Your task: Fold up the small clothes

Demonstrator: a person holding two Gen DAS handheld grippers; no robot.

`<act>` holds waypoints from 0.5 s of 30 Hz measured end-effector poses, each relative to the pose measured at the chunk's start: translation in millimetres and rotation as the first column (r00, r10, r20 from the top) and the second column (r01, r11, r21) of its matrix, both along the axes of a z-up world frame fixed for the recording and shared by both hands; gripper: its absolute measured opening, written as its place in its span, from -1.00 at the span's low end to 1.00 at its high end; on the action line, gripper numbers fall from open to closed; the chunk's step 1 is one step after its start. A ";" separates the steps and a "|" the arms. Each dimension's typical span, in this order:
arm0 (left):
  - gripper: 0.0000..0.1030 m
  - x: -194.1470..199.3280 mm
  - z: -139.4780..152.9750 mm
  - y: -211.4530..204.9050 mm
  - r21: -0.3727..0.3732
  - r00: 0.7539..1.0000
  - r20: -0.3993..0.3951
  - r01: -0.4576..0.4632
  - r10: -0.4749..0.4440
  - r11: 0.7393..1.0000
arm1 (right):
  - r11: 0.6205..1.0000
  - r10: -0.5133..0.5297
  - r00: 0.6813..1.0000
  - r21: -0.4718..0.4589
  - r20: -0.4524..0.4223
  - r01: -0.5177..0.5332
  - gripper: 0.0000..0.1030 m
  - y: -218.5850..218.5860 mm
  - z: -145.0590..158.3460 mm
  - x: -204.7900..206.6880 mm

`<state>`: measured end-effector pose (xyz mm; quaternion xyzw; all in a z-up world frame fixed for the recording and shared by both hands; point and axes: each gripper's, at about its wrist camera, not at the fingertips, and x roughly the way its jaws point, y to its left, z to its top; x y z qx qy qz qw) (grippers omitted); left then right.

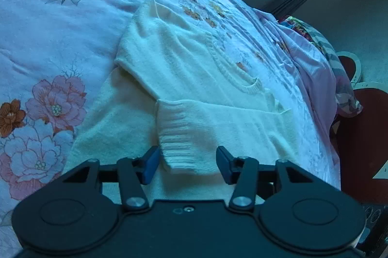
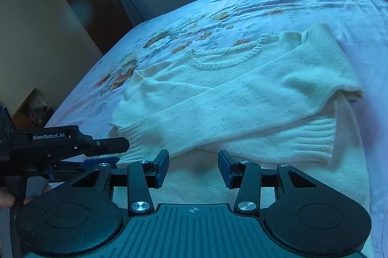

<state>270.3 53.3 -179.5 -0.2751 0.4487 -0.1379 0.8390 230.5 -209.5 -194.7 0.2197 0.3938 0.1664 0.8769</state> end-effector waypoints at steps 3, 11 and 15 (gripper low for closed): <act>-0.59 6.9 -7.5 -4.4 0.021 1.000 -0.016 -0.006 0.006 1.000 | 0.999 -0.036 0.999 -0.011 0.007 0.036 -0.13 -7.6 1.1 -5.0; -0.96 -8.1 15.5 -4.9 0.066 0.991 0.123 -0.064 0.055 0.996 | 0.969 -0.217 0.975 -0.107 0.057 0.222 -0.13 -48.9 10.1 -4.8; -0.96 -19.5 17.5 16.1 0.095 0.983 0.145 -0.123 0.109 0.988 | 0.949 -0.290 0.956 -0.115 0.037 0.292 -0.13 -71.1 4.0 4.9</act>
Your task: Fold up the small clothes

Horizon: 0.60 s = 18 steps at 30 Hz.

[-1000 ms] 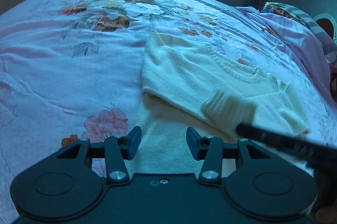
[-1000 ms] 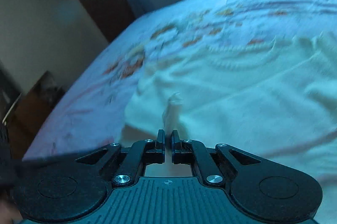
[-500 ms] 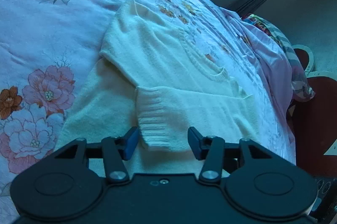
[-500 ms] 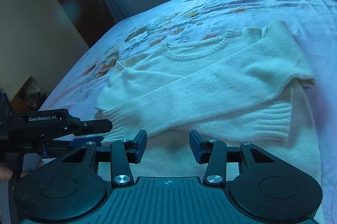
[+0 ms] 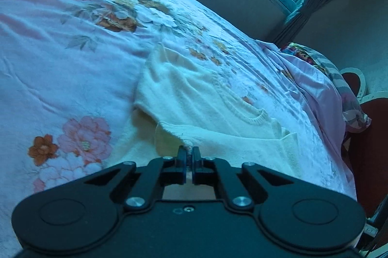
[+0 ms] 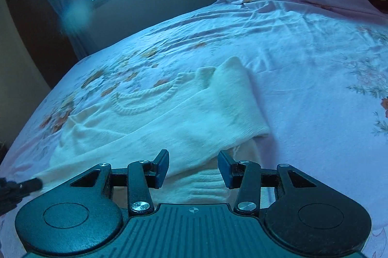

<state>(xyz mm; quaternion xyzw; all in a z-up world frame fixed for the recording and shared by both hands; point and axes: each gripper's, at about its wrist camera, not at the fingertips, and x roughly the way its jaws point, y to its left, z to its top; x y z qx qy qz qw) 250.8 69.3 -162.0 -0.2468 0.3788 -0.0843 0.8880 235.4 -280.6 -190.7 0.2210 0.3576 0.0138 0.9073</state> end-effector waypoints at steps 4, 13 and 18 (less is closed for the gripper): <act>-0.96 2.8 -27.3 4.9 0.036 0.997 -0.078 0.003 0.000 0.999 | 1.000 -0.007 1.000 0.009 -0.016 0.007 -0.13 -1.7 -4.3 4.3; -0.77 -13.6 7.7 7.0 0.088 1.000 0.017 -0.013 0.012 0.996 | 0.998 0.035 0.999 -0.050 0.013 -0.034 -0.13 21.8 2.9 23.8; -0.73 5.3 0.8 -14.6 0.127 0.998 -0.003 0.056 -0.056 0.990 | 0.988 0.051 0.994 -0.137 -0.097 -0.064 -0.13 33.2 -20.1 45.4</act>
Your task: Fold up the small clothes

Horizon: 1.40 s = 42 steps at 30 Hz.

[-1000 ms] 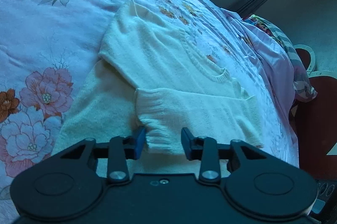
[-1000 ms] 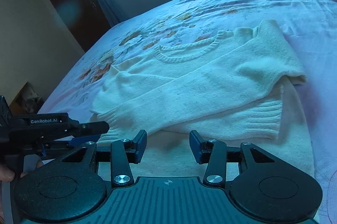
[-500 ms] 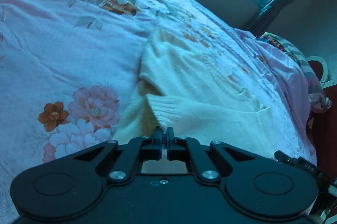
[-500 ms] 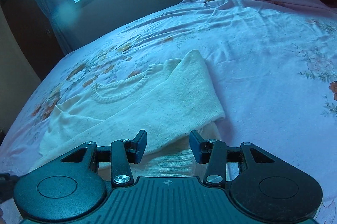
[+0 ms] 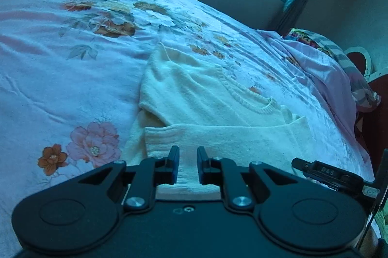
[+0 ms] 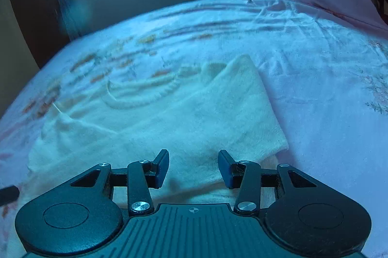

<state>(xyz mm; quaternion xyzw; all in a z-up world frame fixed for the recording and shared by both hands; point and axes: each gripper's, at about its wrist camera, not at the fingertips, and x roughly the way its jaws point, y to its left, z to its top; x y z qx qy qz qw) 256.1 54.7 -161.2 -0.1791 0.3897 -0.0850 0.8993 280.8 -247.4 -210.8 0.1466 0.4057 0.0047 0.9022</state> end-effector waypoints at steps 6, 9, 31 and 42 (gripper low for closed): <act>-0.71 9.5 -13.3 -1.3 0.039 0.998 -0.066 -0.001 0.004 0.999 | 0.999 0.012 0.999 -0.031 0.051 -0.011 -0.13 1.1 15.1 -16.8; -0.61 2.8 -16.4 -8.9 0.097 0.997 -0.075 0.031 -0.024 0.995 | 0.995 0.053 0.998 -0.085 -0.036 -0.056 -0.13 10.1 -0.3 -16.3; -0.51 -135.3 -2.6 -16.2 0.192 0.982 -0.129 0.159 -0.135 0.969 | 0.989 0.123 0.992 -0.081 -0.040 -0.126 0.15 29.8 28.9 -190.4; -0.51 -195.6 -1.0 -10.7 0.201 0.982 -0.120 0.167 -0.145 0.965 | 0.991 0.110 0.993 -0.076 -0.045 -0.113 0.23 28.0 27.8 -261.9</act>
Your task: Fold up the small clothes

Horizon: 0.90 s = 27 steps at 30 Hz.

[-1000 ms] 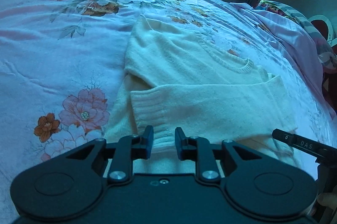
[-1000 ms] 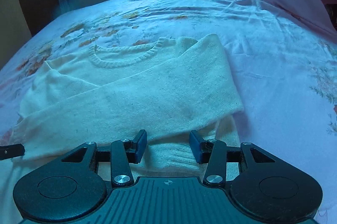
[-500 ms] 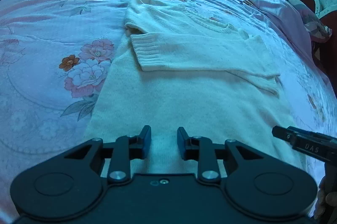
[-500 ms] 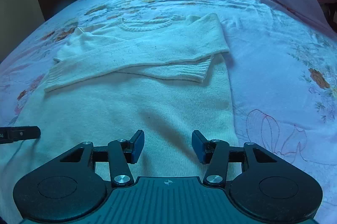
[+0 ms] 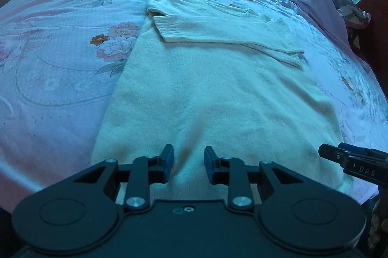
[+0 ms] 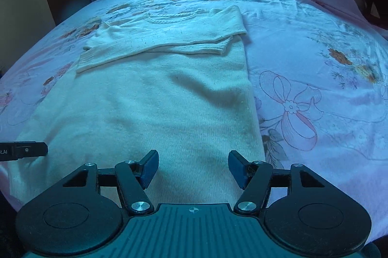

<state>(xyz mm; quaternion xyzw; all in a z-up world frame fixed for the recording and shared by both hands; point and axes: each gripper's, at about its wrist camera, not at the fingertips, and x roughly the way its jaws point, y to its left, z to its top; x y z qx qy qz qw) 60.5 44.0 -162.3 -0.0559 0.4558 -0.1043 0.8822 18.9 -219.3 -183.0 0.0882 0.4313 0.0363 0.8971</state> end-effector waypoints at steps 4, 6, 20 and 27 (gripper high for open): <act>-0.51 -12.7 -4.4 5.4 -0.012 1.000 -0.015 -0.009 0.009 1.000 | 1.000 0.006 1.000 -0.003 -0.009 -0.006 0.23 4.2 -3.1 -15.5; -0.51 -19.8 -5.2 6.8 -0.008 1.000 -0.013 -0.015 0.015 1.000 | 1.000 0.008 1.000 0.000 -0.008 -0.008 0.23 4.3 -5.0 -23.7; -0.46 -45.2 5.1 9.1 0.035 0.999 0.013 -0.035 0.035 0.999 | 1.000 0.004 0.999 0.010 0.042 -0.005 0.23 8.4 9.7 -58.0; -0.46 -47.4 6.0 17.2 0.039 0.998 0.018 -0.054 0.054 0.998 | 0.999 -0.039 0.999 0.013 0.035 0.038 0.23 -5.9 9.6 -61.2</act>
